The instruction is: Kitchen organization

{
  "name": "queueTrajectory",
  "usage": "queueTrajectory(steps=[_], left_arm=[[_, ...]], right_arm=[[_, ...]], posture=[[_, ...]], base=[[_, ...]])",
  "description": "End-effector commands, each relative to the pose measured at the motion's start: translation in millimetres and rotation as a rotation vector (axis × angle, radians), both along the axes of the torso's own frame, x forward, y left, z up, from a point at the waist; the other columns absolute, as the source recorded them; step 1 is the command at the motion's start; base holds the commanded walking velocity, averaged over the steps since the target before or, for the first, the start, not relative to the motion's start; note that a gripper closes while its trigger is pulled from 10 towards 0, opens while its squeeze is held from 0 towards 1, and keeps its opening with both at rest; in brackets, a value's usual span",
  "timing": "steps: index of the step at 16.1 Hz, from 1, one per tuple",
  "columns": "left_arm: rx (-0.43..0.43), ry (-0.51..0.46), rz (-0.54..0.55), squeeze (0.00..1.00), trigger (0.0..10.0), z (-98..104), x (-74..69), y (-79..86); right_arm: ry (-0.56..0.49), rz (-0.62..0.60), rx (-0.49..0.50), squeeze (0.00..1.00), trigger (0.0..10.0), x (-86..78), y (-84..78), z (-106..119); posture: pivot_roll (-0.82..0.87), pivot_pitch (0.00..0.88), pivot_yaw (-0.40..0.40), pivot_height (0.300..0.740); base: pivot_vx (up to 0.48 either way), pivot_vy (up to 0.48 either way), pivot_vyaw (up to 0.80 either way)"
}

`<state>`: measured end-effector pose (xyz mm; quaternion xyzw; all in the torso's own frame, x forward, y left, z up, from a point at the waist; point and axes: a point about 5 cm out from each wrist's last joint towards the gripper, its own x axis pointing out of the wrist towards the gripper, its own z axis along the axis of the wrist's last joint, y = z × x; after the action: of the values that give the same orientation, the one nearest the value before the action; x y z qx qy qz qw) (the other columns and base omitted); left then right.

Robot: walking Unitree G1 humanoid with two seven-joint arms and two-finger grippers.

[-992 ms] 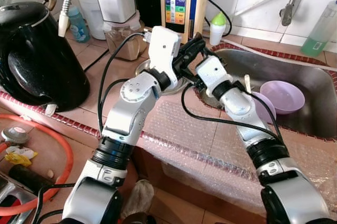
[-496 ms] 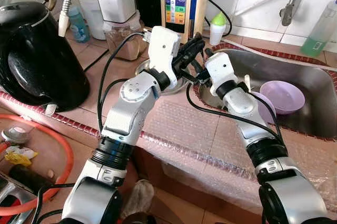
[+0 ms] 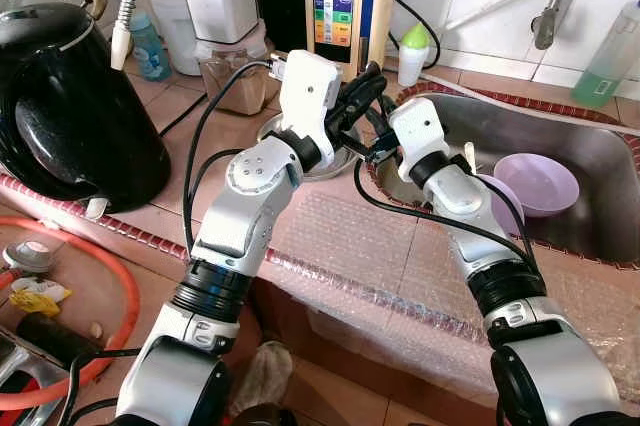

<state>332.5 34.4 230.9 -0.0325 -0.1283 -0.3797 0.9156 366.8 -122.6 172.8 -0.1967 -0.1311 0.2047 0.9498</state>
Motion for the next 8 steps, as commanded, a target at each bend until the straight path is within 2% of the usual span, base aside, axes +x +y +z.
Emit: queueTrajectory(steps=[1, 5, 7, 8], left_arm=[[0.009, -0.007, -0.003, 0.0, 0.0, -0.7, 0.0, 1.1], [0.017, -0.013, -0.001, 0.0, 0.0, -1.2, -0.2, 0.9], [0.023, -0.013, -0.003, 0.0, 0.8, -2.0, -0.5, 0.3], [0.037, -0.008, 0.0, 0.32, 10.0, -4.7, -0.3, 0.9]], right_arm=[[-0.011, 0.002, 0.01, 0.0, 0.0, 3.2, 0.7, 7.0], [-0.007, -0.006, 0.037, 0.0, 0.0, 3.5, -1.2, 7.7], [-0.005, -0.008, 0.04, 0.0, 0.0, 3.4, -1.7, 7.7], [-0.003, -0.012, 0.04, 0.0, 0.0, 3.6, -2.2, 7.0]], posture=[[-0.08, 0.0, 0.072, 0.74], [-0.08, 0.0, 0.075, 0.74], [-0.08, 0.0, 0.075, 0.74], [-0.08, 0.0, 0.075, 0.74]], base=[[0.0, 0.0, 0.0], [0.0, 0.0, 0.0], [0.0, 0.0, 0.0], [0.0, 0.0, 0.0]])
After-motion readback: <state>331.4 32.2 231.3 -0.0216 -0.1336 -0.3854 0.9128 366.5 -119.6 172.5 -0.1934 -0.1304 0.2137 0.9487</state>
